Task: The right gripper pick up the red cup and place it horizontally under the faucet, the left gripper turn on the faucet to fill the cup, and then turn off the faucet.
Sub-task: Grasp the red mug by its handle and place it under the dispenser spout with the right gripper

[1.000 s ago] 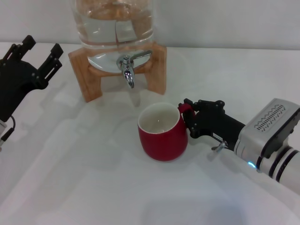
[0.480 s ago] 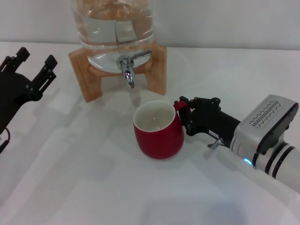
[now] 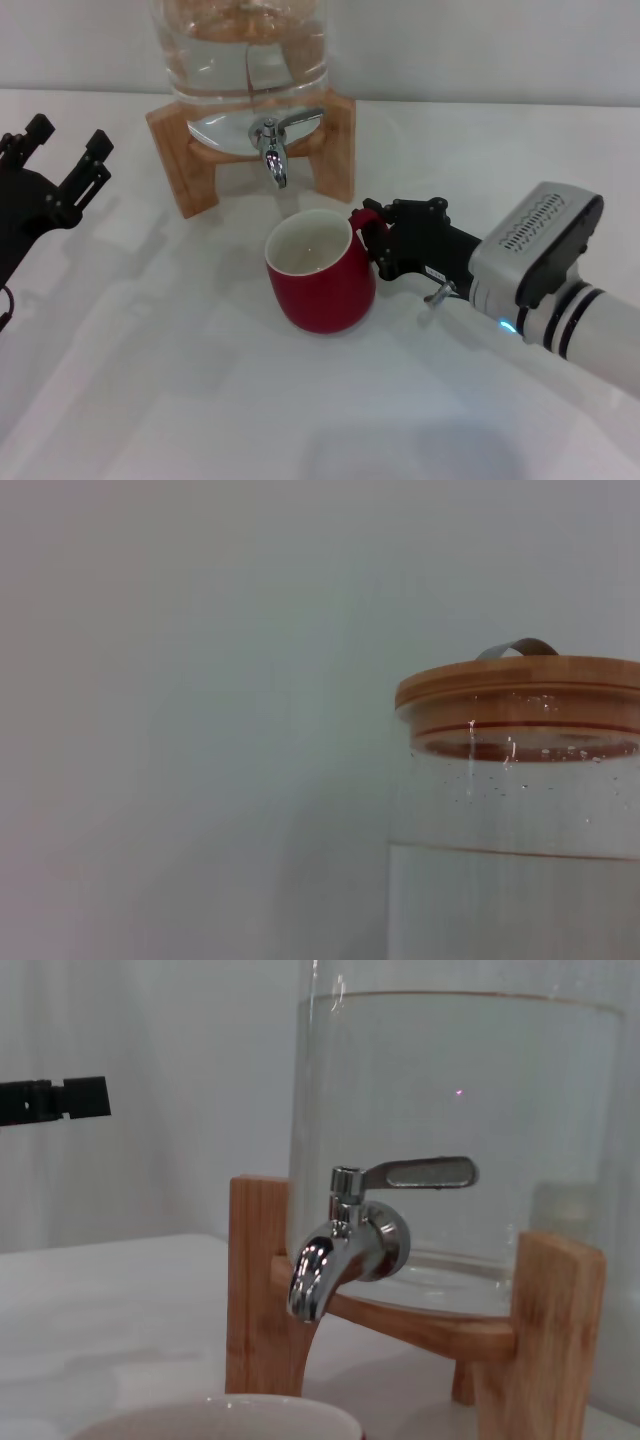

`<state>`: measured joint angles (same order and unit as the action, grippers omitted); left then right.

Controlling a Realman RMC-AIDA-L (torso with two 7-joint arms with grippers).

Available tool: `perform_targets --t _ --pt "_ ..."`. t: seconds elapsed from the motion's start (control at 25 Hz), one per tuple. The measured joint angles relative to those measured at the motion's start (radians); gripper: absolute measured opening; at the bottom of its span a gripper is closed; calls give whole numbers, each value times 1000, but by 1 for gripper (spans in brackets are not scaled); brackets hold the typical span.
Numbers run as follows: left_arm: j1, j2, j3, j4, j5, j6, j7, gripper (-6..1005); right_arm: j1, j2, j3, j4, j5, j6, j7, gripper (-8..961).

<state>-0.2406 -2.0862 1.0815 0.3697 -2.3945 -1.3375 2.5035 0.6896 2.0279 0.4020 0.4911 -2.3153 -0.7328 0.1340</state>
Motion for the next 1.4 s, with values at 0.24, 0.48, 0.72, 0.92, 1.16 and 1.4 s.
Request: perform_targets --t 0.24,0.48,0.72,0.92,1.16,1.4 --pt "-5 0 0 0 0 0 0 761 39 0 9 0 2 47 11 113" --pt "-8 0 -3 0 0 0 0 761 77 0 10 -2 2 91 20 113" --pt "-9 0 -4 2 -1 -4 0 762 104 0 24 -3 2 127 29 113" --pt "-9 0 -5 4 -4 -11 0 762 122 0 40 -1 2 163 29 113" --pt "-10 0 -5 6 -5 -12 0 761 131 0 63 0 2 206 30 112" --pt "-9 1 -5 8 -5 -14 0 761 131 0 83 -5 8 212 55 112"
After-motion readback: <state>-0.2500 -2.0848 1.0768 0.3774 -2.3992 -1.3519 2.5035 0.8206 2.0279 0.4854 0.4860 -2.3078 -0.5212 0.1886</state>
